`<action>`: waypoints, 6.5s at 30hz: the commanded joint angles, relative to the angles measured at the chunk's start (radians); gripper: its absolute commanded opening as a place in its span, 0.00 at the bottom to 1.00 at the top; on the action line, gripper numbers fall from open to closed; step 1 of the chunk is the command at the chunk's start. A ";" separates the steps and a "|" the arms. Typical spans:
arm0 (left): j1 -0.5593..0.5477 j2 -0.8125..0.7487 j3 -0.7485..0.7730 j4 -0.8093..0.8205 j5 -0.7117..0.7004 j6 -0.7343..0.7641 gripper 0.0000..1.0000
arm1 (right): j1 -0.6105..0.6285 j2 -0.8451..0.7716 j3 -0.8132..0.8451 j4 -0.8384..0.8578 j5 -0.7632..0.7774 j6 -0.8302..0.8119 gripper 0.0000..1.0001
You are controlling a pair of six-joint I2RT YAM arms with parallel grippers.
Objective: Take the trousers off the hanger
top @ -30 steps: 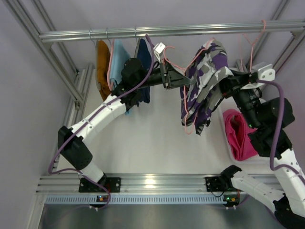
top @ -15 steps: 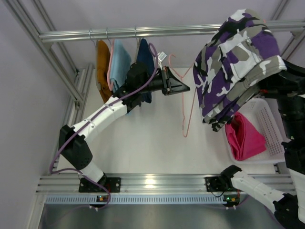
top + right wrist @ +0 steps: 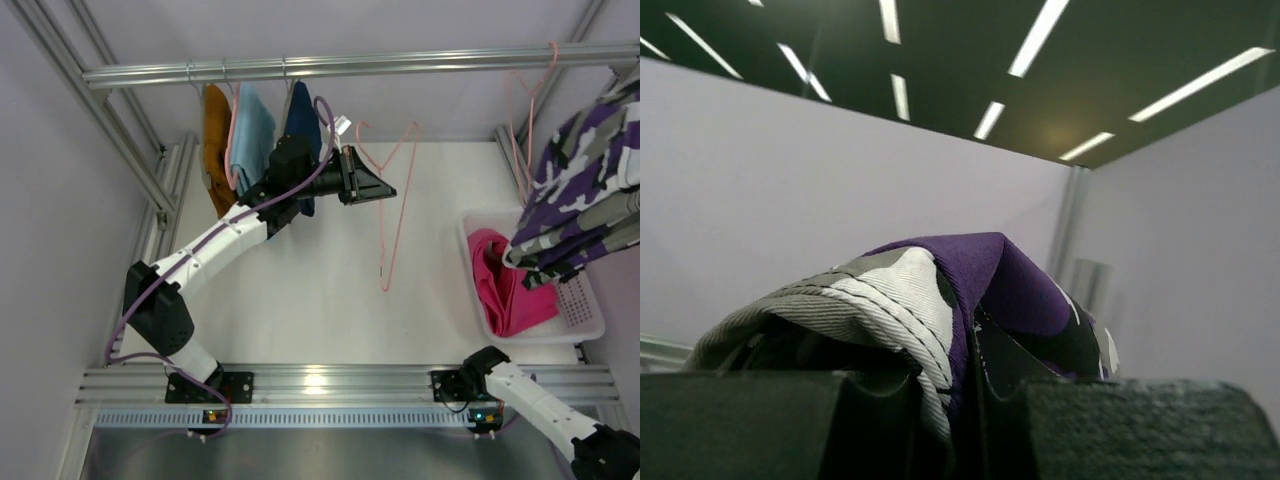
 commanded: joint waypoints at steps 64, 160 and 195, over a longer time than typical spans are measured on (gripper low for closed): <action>-0.145 -0.007 0.317 -0.389 -0.436 0.275 0.00 | -0.121 0.137 -0.661 -0.009 -0.851 1.121 0.66; -0.026 -0.241 0.342 -0.363 -0.495 0.673 0.99 | -0.331 0.383 -0.316 -0.460 -0.472 0.829 0.00; 0.057 -0.289 0.311 -0.387 -0.487 0.617 0.99 | -0.338 0.578 -0.224 -0.340 -0.378 0.766 0.00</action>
